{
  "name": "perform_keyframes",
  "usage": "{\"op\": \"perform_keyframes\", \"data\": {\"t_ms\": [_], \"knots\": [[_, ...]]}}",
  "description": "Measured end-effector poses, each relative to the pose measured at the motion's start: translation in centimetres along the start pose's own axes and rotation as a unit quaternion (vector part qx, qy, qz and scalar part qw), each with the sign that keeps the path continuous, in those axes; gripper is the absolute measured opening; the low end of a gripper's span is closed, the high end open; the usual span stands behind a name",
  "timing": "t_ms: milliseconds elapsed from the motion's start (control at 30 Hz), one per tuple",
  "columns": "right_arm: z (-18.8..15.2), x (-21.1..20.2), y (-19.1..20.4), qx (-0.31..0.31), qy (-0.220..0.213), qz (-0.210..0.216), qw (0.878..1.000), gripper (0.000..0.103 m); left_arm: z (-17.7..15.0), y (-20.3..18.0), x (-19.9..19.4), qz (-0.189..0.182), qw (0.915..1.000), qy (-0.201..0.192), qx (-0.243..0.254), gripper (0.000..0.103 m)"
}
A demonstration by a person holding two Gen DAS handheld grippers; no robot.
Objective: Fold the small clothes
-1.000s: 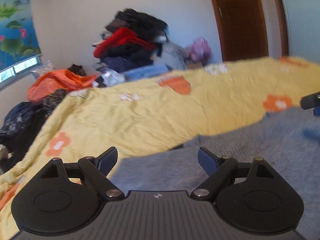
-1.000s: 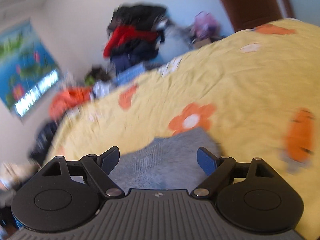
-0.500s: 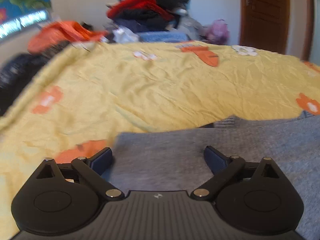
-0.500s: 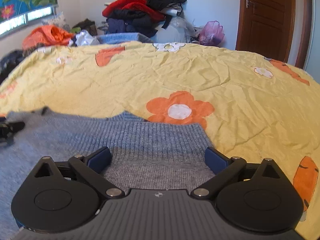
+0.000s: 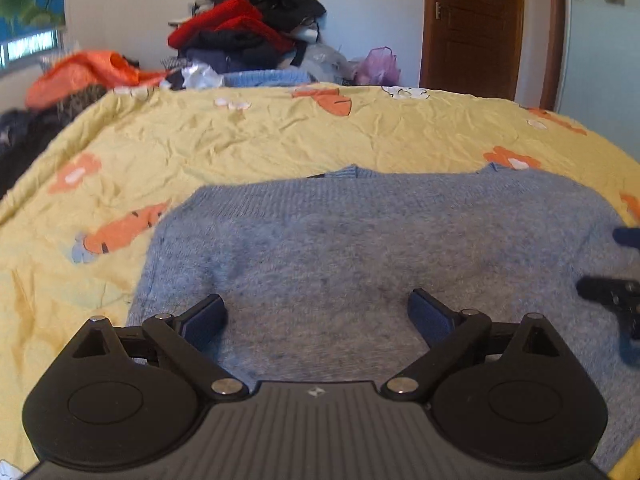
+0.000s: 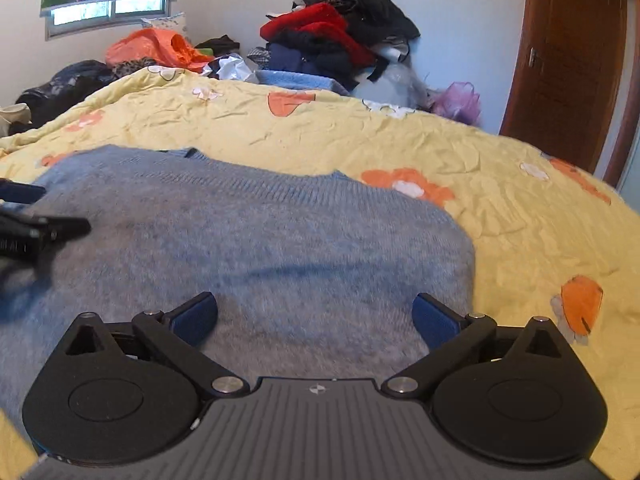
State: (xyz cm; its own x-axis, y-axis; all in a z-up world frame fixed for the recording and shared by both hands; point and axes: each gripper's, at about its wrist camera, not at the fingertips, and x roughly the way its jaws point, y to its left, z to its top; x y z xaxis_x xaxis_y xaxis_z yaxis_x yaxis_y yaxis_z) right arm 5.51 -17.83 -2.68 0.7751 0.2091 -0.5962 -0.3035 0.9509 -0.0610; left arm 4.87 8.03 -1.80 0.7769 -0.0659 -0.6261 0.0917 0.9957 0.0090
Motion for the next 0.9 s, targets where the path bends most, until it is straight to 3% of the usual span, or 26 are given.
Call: {"op": "perform_keyframes", "data": {"t_ms": [100,200,333,400,500,533,633,767,900], "knots": [[0.1,0.0,-0.2,-0.002,0.003,0.004,1.0,0.102,0.5,-0.1,0.0,0.011,0.9999,0.008,0.004,0.103],[0.8,-1.6,0.5,0.006,0.006,-0.009,1.0,0.098,0.7,-1.1,-2.3,0.046,0.9988,0.015,0.008,0.102],[0.4,-5.6,1.8,0.026,-0.02,0.042,0.999,0.101,-0.5,-1.4,-4.6,0.049,0.9986,0.018,-0.01,0.102],[-0.4,-5.9,2.7,0.015,-0.005,0.047,0.999,0.101,-1.4,-1.0,-4.3,0.047,0.9981,0.032,-0.025,0.102],[-2.4,-4.7,2.9,0.003,0.038,0.031,0.999,0.102,-2.4,-0.6,-4.1,0.04,0.9985,0.019,-0.033,0.103],[-3.2,-4.9,2.6,0.002,0.021,0.03,0.999,0.103,-2.5,-0.7,-4.1,0.039,0.9987,0.016,-0.03,0.103],[-3.6,-5.4,2.0,0.011,0.042,0.032,0.999,0.103,-2.6,-0.7,-4.1,0.038,0.9987,0.011,-0.031,0.103],[-1.7,-5.9,1.5,0.017,0.083,0.046,0.995,0.1,-2.9,-0.8,-4.2,0.038,0.9987,0.001,-0.033,0.103],[2.2,-6.1,1.7,0.034,0.03,0.08,0.996,0.102,-3.0,-0.8,-4.2,0.039,0.9986,-0.001,-0.036,0.103]]}}
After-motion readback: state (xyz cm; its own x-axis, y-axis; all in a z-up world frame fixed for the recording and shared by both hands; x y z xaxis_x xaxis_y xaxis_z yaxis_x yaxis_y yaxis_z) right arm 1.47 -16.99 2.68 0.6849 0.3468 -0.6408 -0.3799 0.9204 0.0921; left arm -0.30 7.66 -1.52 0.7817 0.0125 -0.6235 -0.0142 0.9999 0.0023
